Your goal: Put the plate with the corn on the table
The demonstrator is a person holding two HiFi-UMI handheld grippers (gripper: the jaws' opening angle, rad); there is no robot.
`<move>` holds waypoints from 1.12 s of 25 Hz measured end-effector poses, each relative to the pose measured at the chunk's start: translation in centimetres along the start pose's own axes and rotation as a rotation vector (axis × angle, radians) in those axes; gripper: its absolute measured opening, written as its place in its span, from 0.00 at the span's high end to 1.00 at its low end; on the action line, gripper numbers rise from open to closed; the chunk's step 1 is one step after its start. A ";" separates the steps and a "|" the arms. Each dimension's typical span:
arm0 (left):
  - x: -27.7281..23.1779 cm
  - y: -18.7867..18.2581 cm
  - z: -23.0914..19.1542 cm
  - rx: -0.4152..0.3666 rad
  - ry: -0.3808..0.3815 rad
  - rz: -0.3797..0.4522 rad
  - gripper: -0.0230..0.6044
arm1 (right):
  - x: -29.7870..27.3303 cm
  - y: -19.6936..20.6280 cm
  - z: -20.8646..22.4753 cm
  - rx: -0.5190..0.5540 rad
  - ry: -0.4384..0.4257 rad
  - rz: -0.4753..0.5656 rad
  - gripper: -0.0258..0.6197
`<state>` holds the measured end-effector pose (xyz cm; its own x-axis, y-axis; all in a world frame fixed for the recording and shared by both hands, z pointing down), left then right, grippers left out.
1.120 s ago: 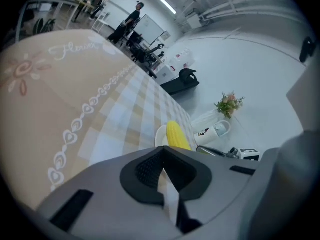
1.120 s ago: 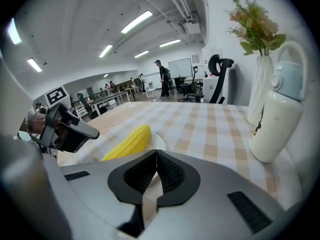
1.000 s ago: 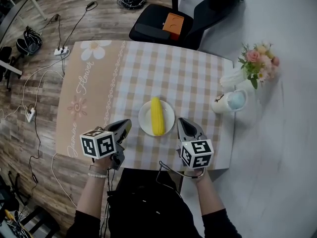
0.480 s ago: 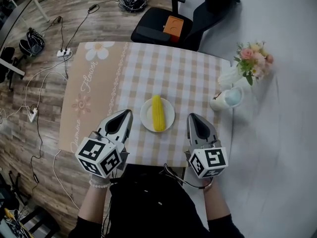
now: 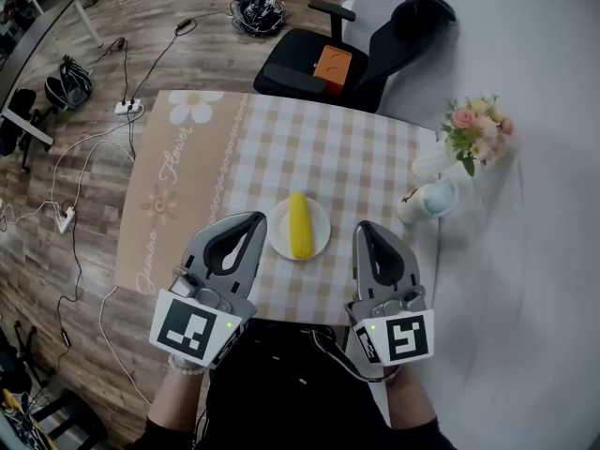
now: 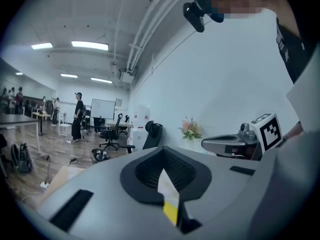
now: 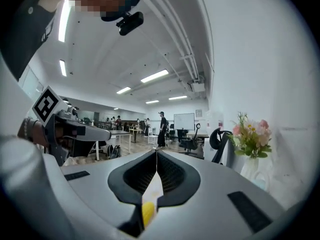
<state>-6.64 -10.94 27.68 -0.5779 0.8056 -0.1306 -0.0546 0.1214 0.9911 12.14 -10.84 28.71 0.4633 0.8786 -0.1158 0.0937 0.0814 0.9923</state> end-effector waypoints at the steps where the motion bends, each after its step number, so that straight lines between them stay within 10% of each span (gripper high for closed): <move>1: 0.1 -0.4 0.3 -0.015 -0.001 -0.002 0.94 | 0.1 -0.6 -0.1 0.009 -0.002 0.018 0.90; 28: 1.5 -2.6 0.7 -0.127 -0.022 0.035 0.95 | 1.6 -4.8 0.1 0.099 0.014 0.129 0.90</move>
<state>-6.73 -9.66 24.89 -0.5636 0.8206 -0.0948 -0.1380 0.0197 0.9902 12.49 -9.87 23.78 0.4645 0.8855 0.0137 0.1208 -0.0787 0.9895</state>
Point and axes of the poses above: the fingertips, and each gripper's own axes: x backward along the fingers, z to its right, y out of its underside, the point moved 5 cm from there along x, backward along the fingers, and after that the axes turned 2 degrees about -x, right-handed, at the moved point
